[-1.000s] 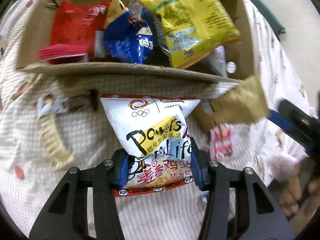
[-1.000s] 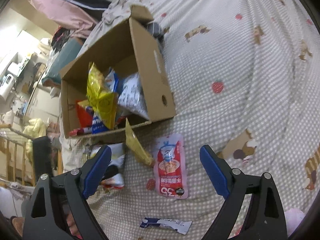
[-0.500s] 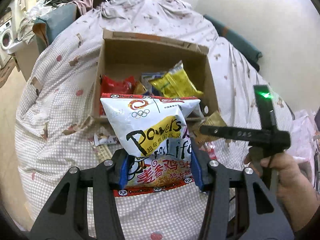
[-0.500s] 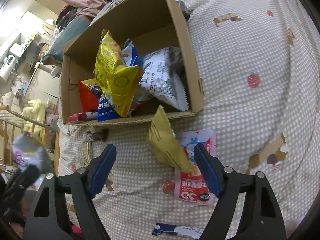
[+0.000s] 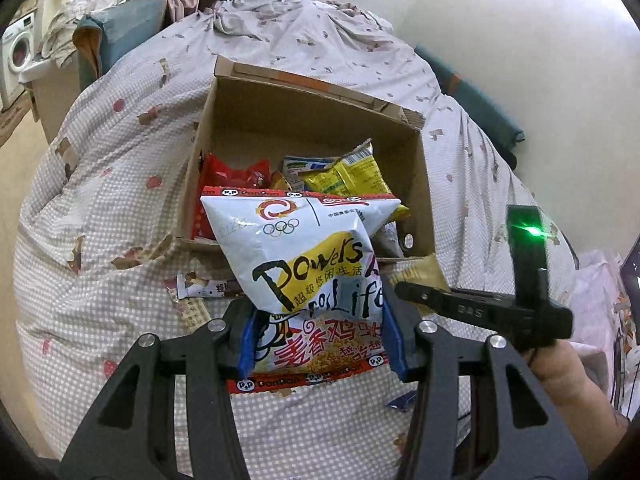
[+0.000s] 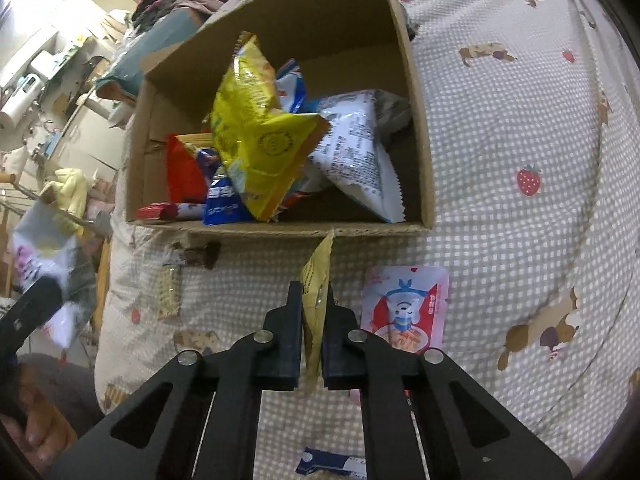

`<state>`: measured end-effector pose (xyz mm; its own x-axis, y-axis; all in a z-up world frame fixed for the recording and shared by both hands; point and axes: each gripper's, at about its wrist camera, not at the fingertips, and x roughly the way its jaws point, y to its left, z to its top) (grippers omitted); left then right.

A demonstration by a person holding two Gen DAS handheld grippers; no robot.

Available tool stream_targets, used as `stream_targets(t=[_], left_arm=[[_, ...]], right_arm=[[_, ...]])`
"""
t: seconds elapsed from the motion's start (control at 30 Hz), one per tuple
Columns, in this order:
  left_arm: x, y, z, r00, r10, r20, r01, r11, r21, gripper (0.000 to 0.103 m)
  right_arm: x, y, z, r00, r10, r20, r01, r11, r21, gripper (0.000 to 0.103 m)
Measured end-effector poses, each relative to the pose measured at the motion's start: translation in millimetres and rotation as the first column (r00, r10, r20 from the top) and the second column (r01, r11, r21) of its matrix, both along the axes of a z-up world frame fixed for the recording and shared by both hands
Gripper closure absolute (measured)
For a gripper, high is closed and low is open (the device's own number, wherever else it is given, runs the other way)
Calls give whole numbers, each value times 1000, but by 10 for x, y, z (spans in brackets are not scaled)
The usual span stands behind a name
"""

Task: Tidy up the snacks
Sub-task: 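Grasp the gold packet with the right gripper while the left holds the chip bag, then lower both held snacks into the box and open both grippers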

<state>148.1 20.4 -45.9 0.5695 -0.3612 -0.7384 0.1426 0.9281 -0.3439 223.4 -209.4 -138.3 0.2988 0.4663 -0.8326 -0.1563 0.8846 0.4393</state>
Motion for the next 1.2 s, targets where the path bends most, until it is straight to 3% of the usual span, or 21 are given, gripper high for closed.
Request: stream_targets(t=[0.2, 0.4, 0.57, 0.73, 0.93, 1.2], left_arm=[[13, 53, -8, 1000, 14, -7, -14, 999, -35, 57], [-31, 30, 99, 998, 14, 59, -13, 1000, -12, 57], [-6, 92, 254, 996, 31, 88, -28, 999, -27, 57], [196, 105, 512, 988, 30, 150, -35, 999, 34, 57], [532, 95, 621, 984, 20, 175, -32, 997, 66, 57], [914, 60, 473, 988, 14, 156, -24, 998, 63, 57]], right_arm=[[-173, -76, 219, 998, 20, 56, -25, 997, 78, 97], [-286, -135, 569, 986, 28, 165, -57, 984, 171, 97], [-304, -233, 922, 951, -44, 307, -16, 981, 192, 97], [-77, -312, 1158, 921, -110, 374, 40, 981, 190, 97], [241, -282, 1204, 908, -141, 395, 75, 981, 178, 97], [614, -262, 1109, 894, -158, 418, 114, 985, 128, 97]])
